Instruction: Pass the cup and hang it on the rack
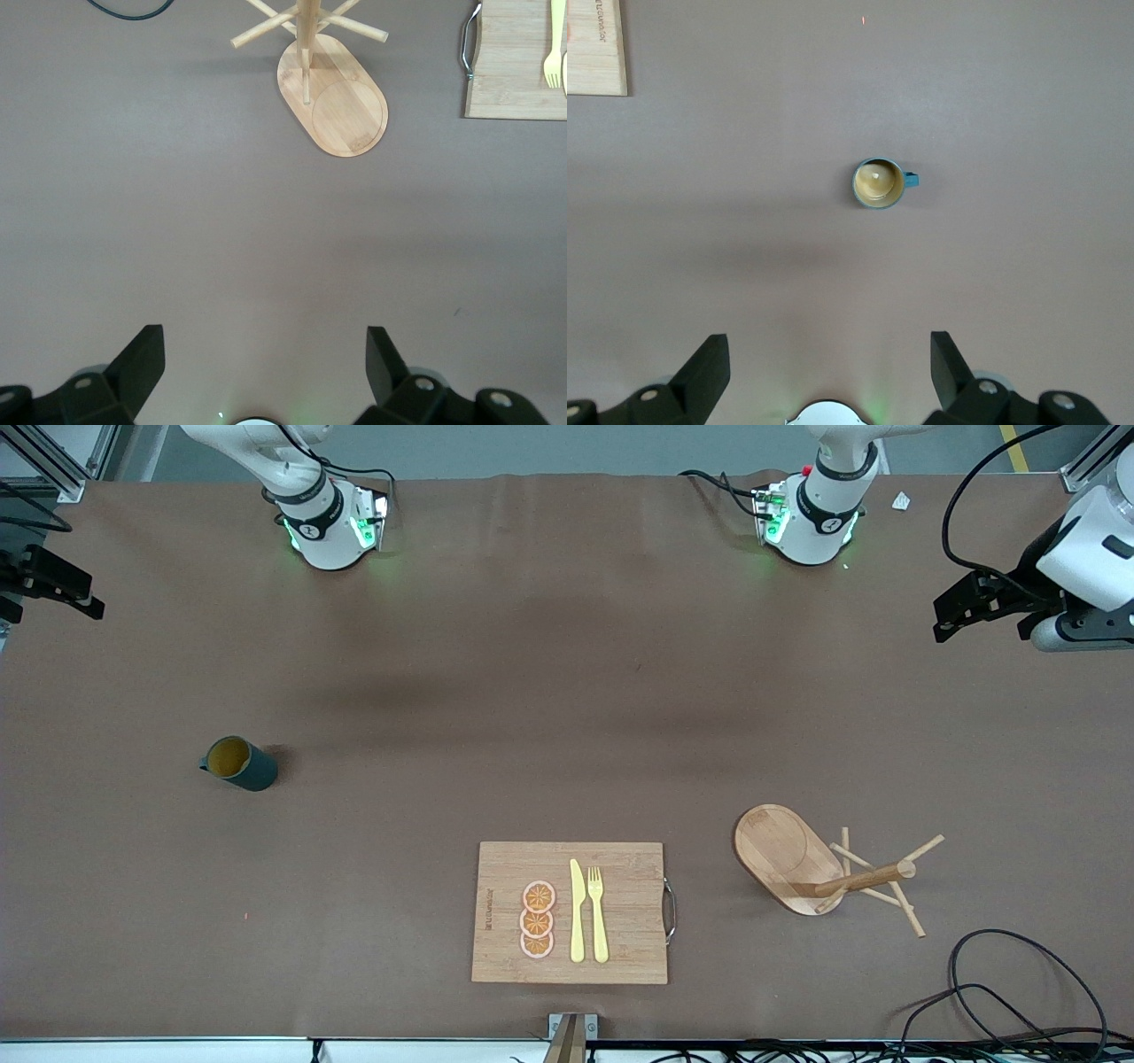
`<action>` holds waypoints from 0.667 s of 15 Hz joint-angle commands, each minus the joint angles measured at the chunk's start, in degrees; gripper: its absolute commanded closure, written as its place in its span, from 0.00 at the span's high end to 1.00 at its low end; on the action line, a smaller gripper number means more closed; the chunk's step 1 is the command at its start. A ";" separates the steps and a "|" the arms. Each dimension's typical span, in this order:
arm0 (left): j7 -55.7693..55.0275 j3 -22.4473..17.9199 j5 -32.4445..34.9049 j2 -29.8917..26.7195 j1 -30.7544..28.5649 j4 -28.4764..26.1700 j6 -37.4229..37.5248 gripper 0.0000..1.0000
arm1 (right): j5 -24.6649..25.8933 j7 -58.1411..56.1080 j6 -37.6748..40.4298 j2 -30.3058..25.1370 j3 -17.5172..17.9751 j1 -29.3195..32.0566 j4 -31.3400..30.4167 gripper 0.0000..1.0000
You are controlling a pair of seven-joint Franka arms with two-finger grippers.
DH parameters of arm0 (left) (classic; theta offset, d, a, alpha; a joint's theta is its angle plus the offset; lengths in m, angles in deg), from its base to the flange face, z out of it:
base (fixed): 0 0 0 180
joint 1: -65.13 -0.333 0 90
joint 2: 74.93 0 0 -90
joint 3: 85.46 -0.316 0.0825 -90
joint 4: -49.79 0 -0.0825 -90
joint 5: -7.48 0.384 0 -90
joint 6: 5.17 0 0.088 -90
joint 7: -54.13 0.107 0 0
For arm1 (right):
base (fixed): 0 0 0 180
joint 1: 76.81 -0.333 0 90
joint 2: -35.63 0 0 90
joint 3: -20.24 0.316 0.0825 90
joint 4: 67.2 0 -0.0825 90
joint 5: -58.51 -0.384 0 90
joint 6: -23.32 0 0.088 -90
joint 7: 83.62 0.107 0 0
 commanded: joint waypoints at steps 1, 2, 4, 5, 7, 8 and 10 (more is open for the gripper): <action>-0.27 0.45 1.22 0.49 0.14 1.08 0.04 1.00 | -0.13 -0.45 -0.16 -0.90 0.39 0.58 -1.00 1.00; -0.09 0.54 1.22 0.49 0.14 1.08 0.13 1.00 | -0.13 -0.45 -0.16 -0.90 0.39 0.58 -1.00 1.00; 0.18 0.45 1.22 0.49 0.14 1.17 0.13 1.00 | -0.13 -0.45 -0.16 -0.99 0.39 0.58 -1.00 1.00; 0.26 0.45 1.22 0.49 0.14 1.17 0.13 1.00 | -0.13 -0.37 -0.16 -0.90 0.39 0.58 -1.00 1.00; 0.26 0.45 1.14 0.66 0.23 1.17 0.04 1.00 | -0.13 -0.37 -0.25 -0.90 0.39 0.58 -0.91 1.00; 0.26 0.45 1.05 1.10 0.14 1.17 0.04 1.00 | -0.13 -0.37 -0.25 -0.90 0.39 0.58 -0.91 1.00; 0.18 0.45 1.05 1.37 0.23 1.08 -0.39 1.00 | -0.13 -0.19 -0.08 -0.90 0.30 0.76 -0.82 1.00</action>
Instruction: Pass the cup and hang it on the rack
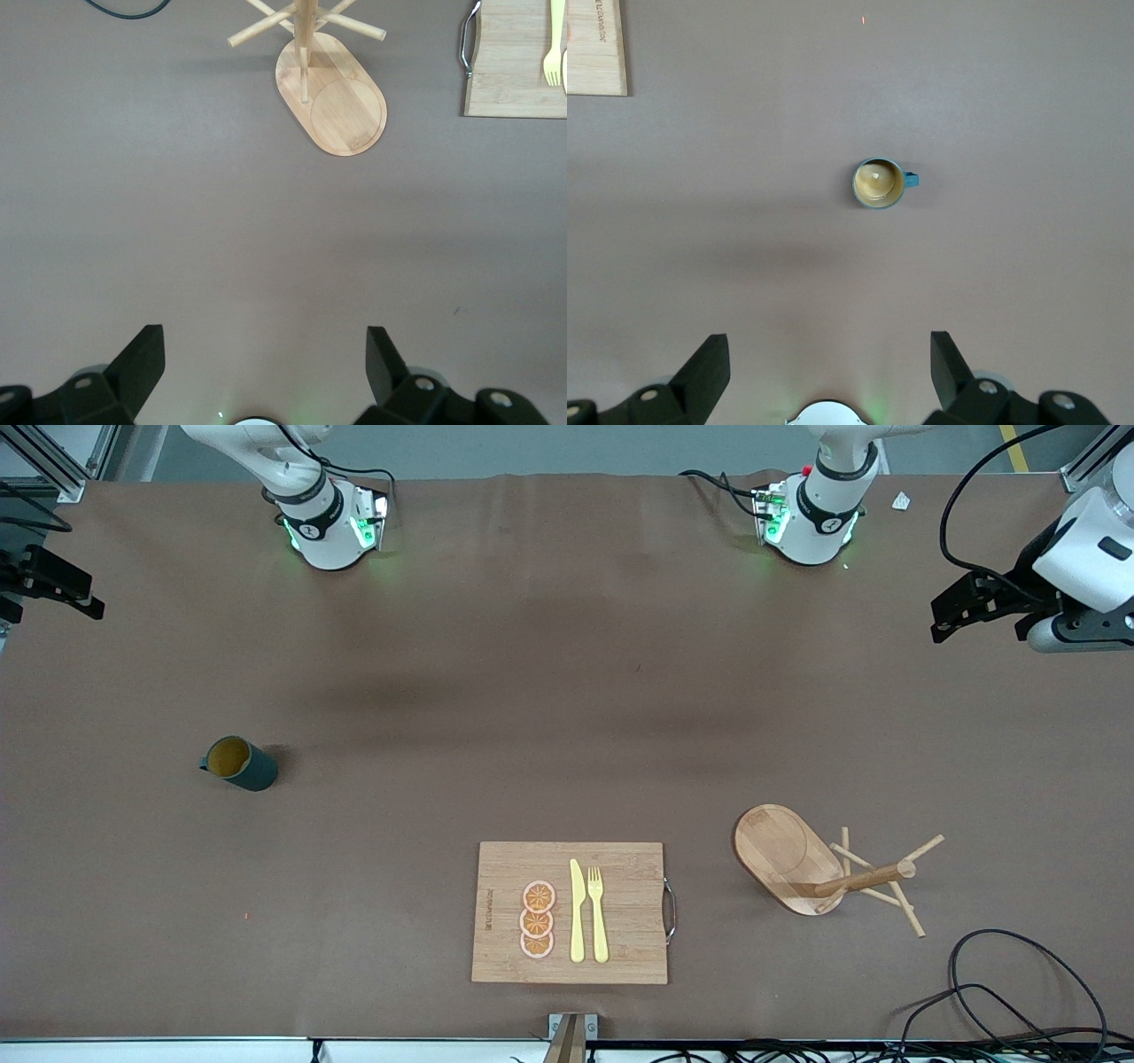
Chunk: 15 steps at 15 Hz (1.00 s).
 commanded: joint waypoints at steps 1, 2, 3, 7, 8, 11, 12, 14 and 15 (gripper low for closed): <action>0.11 0.44 0.96 0.96 0.14 0.89 -0.61 1.00 | -0.13 -0.02 -0.08 -0.90 0.31 0.76 -0.73 1.00; 0.11 0.44 0.87 0.96 0.14 0.80 -0.61 1.00 | -0.04 0.16 -0.08 -0.90 0.31 0.67 -0.82 1.00; 0.11 0.44 0.87 0.96 0.14 0.98 -0.70 1.00 | -0.04 0.25 -0.08 -0.81 0.31 0.76 -0.73 1.00; 0.20 0.44 0.60 1.05 -0.03 0.54 -0.96 1.00 | 0.05 0.42 -0.25 0.33 0.31 1.37 -0.82 1.00; 0.20 0.44 0.60 1.05 -0.03 0.28 -0.96 1.00 | -0.74 0.34 -0.77 1.90 0.31 2.42 -0.73 1.00; 0.20 0.44 0.60 1.05 -0.03 0.27 -0.87 1.00 | -0.05 -0.19 -5.06 7.25 0.31 3.31 -0.12 1.00; 0.20 0.44 0.60 0.96 -0.03 0.19 -0.79 1.00 | -0.04 -0.54 -6.74 10.58 0.31 3.39 0.06 1.00; 0.20 0.44 0.60 0.96 -0.12 0.19 -0.79 1.00 | -0.31 -4.12 -9.64 13.41 0.31 3.31 -0.99 1.00; 0.20 0.44 0.52 0.96 -0.12 0.19 -0.70 1.00 | -0.31 -7.19 -11.74 14.82 0.31 3.31 -2.47 1.00</action>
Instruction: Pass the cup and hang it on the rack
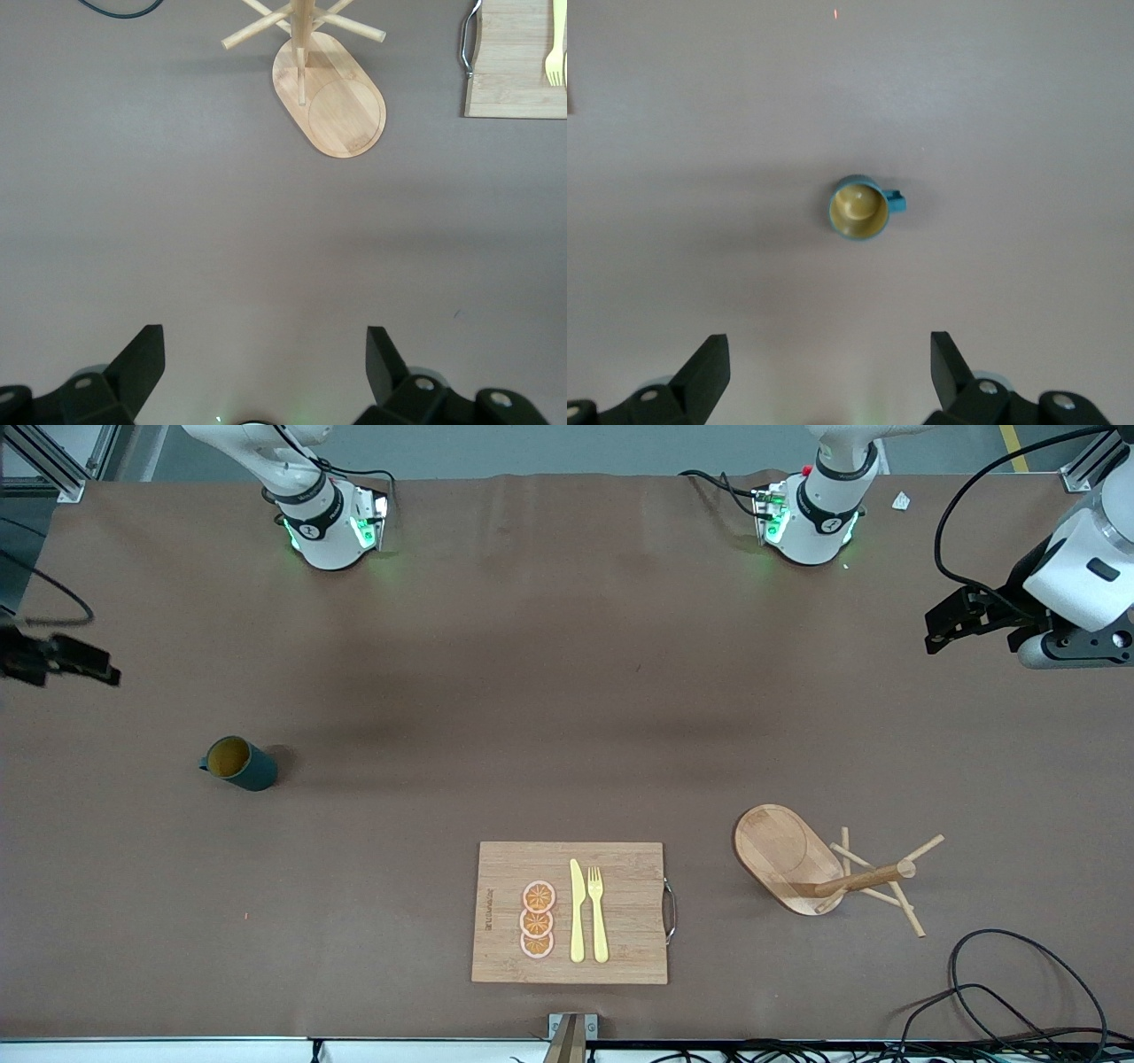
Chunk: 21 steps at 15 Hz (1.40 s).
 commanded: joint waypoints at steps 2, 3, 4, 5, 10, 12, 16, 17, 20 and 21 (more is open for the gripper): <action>0.29 0.31 0.52 -0.14 -0.32 0.24 0.14 1.00 | -0.58 -10.73 -10.15 3.23 0.62 1.41 -7.52 1.00; 0.29 0.31 0.52 -0.23 -0.41 0.24 0.14 1.00 | -0.67 -14.95 -13.68 3.23 0.62 1.94 -10.26 1.00; 0.29 0.31 0.52 -0.23 -0.50 0.24 0.14 1.00 | -0.76 -19.43 -15.89 3.40 0.62 2.46 -12.20 1.00; 0.29 0.31 0.52 -0.23 -0.50 0.24 0.14 1.00 | -0.85 -22.78 -18.61 4.01 0.70 2.90 -14.22 1.00; 0.20 0.22 0.52 -0.14 -0.67 0.24 0.14 1.00 | -0.85 -38.96 -34.07 8.40 0.71 4.57 -23.55 1.00; 0.29 0.22 0.52 -0.23 -0.76 0.24 0.31 1.00 | -0.85 -42.75 -38.13 11.56 0.71 5.45 -23.82 1.00; 0.38 0.22 0.52 -0.32 -0.67 0.24 0.75 1.00 | -0.94 -44.52 -43.23 15.96 0.97 5.72 -24.26 0.87; 0.38 0.22 0.60 -0.23 -0.59 0.15 0.67 1.00 | -0.94 -44.52 -44.90 16.06 1.06 5.63 -25.48 0.68; 0.38 0.22 0.60 -0.14 -0.41 0.15 0.67 1.00 | -0.94 -45.13 -46.14 16.06 1.06 5.19 -26.37 0.11; 0.38 0.22 0.60 -0.14 -0.41 0.15 0.67 1.00 | -0.94 -45.14 -45.97 16.06 1.14 5.19 -26.37 0.02</action>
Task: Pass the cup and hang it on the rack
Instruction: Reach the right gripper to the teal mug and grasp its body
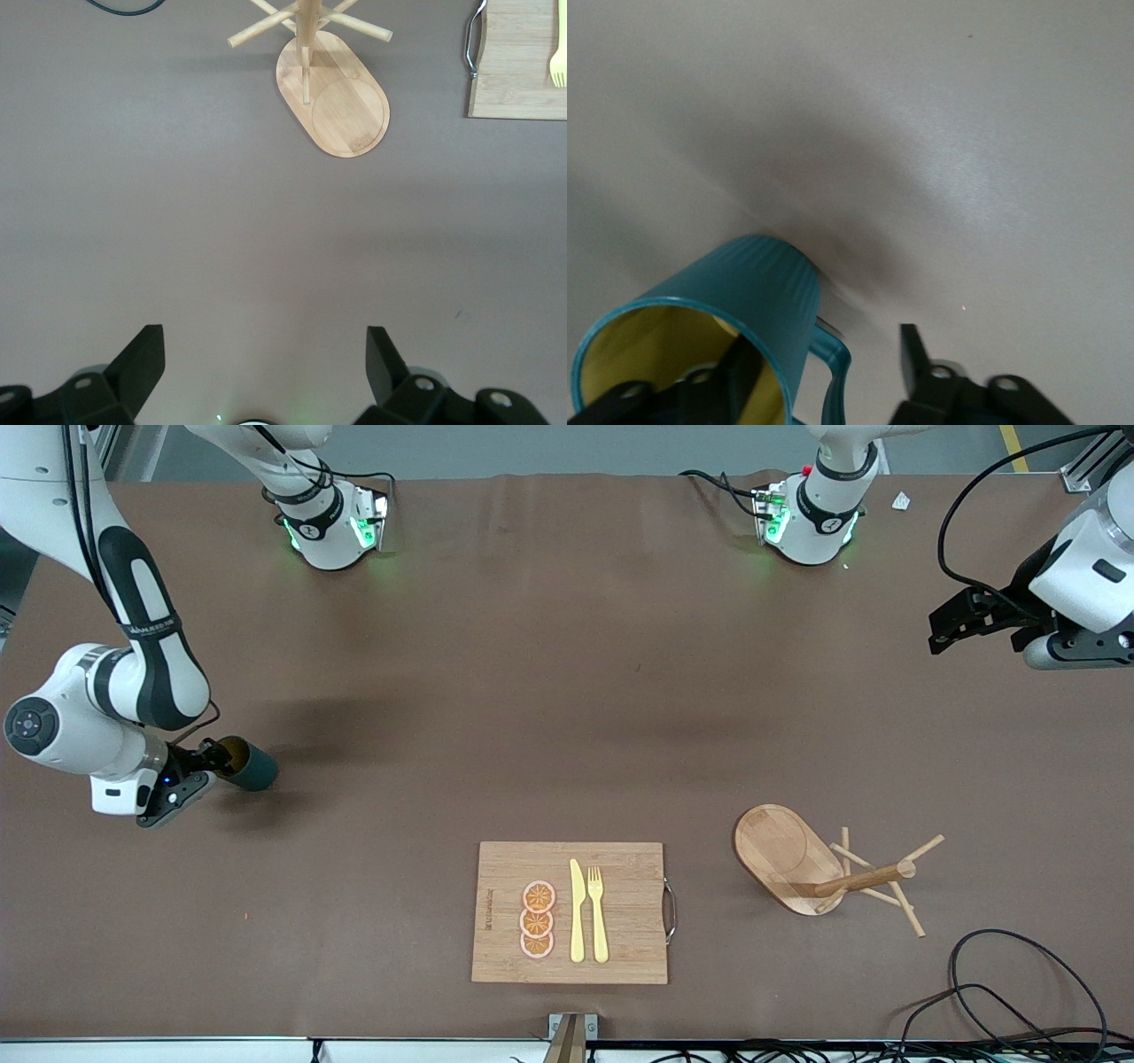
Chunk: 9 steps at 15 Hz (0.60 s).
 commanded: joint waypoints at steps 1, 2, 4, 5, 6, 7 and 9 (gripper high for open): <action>0.37 0.26 0.60 -0.14 -0.02 0.10 0.53 1.00 | -0.77 -1.76 -0.31 -1.23 0.64 0.44 -1.37 0.00; 0.37 0.26 0.60 -0.14 -0.10 -0.07 0.53 1.00 | -0.86 -1.94 0.56 -1.32 0.64 0.18 -1.29 0.00; 0.37 0.26 0.60 -0.32 -0.11 -0.34 0.62 1.00 | -0.77 -1.68 3.80 -2.19 0.81 -0.70 -0.76 0.00; 0.37 0.26 0.60 -0.32 -0.19 -0.34 0.62 1.00 | -0.77 -1.33 6.69 -2.89 1.07 -2.10 0.37 0.00; 0.37 0.26 0.60 -0.32 -0.19 -0.34 0.62 1.00 | -0.77 -1.06 10.55 -3.25 1.08 -3.50 2.30 0.00; 0.37 0.26 0.60 -0.32 -0.19 -0.34 0.53 1.00 | -0.77 0.07 13.98 -3.25 1.08 -4.30 4.49 0.00; 0.37 0.26 0.60 -0.23 -0.19 -0.34 0.53 1.00 | -0.86 6.47 17.00 -4.39 1.86 -6.23 5.66 0.00</action>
